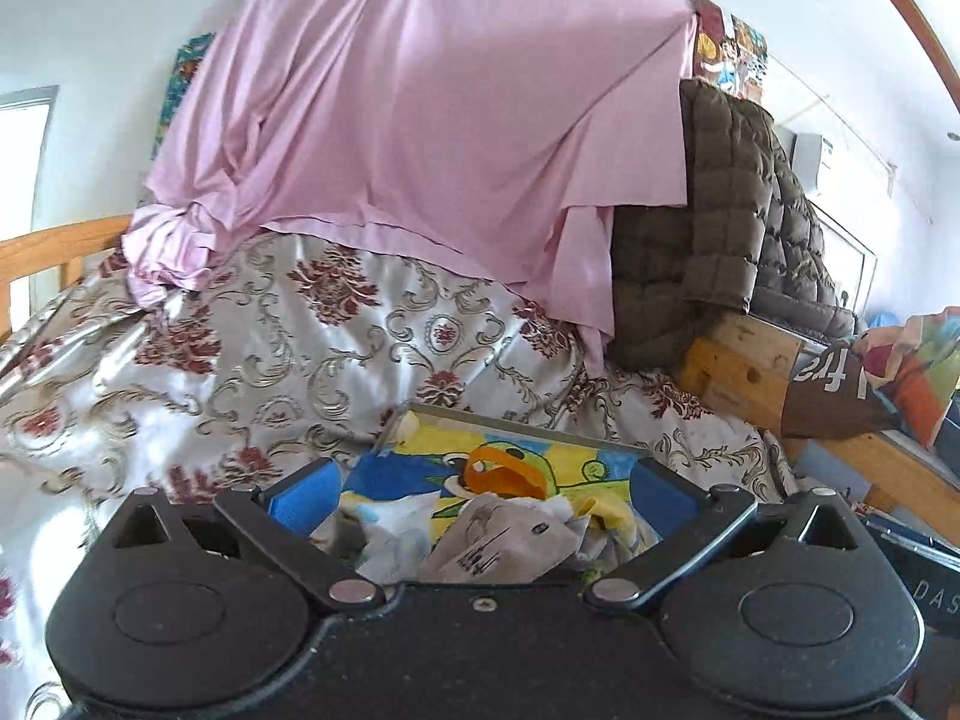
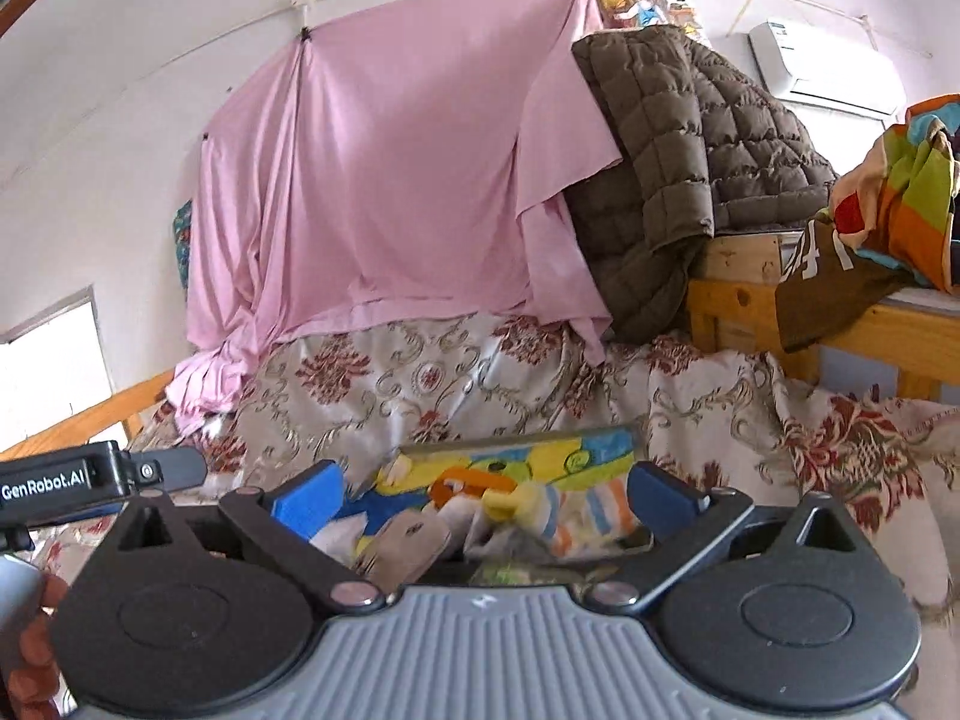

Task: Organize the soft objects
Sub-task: 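Move both open tools back toward the pile of items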

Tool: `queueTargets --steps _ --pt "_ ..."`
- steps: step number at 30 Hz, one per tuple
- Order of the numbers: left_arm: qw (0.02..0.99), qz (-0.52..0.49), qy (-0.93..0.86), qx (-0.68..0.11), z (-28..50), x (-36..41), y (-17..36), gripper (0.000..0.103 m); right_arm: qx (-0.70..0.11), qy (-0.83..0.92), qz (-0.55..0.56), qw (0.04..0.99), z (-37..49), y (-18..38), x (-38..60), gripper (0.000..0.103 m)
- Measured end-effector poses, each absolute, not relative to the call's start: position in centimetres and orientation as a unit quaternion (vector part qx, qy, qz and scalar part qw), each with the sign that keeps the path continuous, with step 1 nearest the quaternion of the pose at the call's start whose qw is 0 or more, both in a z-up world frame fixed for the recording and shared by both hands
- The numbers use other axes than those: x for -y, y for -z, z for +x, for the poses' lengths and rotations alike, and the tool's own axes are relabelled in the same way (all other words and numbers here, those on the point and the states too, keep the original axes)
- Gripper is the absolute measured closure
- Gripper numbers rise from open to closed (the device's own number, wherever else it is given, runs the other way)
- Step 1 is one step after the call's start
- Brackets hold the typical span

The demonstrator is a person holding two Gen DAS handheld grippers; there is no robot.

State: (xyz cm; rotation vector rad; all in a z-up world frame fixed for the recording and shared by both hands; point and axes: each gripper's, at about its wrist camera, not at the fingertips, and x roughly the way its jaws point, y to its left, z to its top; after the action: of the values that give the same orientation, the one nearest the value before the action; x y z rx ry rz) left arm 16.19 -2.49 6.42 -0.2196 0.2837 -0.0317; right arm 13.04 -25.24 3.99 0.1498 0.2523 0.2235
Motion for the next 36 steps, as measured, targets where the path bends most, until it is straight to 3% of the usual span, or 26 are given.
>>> queueTargets --steps 11,26,36 --pt "0.988 -0.099 0.015 -0.118 9.3 0.1 -5.5 0.001 -0.124 -0.140 0.022 0.982 7.7 -3.9 21.3 0.000" --pt "0.974 -0.095 0.016 -0.206 7.4 -3.8 -2.4 0.001 -0.171 -0.128 0.012 0.977 4.5 -2.5 19.5 0.000" --pt "0.963 -0.057 0.038 -0.261 8.4 -3.0 0.4 0.001 -0.258 -0.098 0.036 0.960 6.3 -0.2 20.0 0.000"
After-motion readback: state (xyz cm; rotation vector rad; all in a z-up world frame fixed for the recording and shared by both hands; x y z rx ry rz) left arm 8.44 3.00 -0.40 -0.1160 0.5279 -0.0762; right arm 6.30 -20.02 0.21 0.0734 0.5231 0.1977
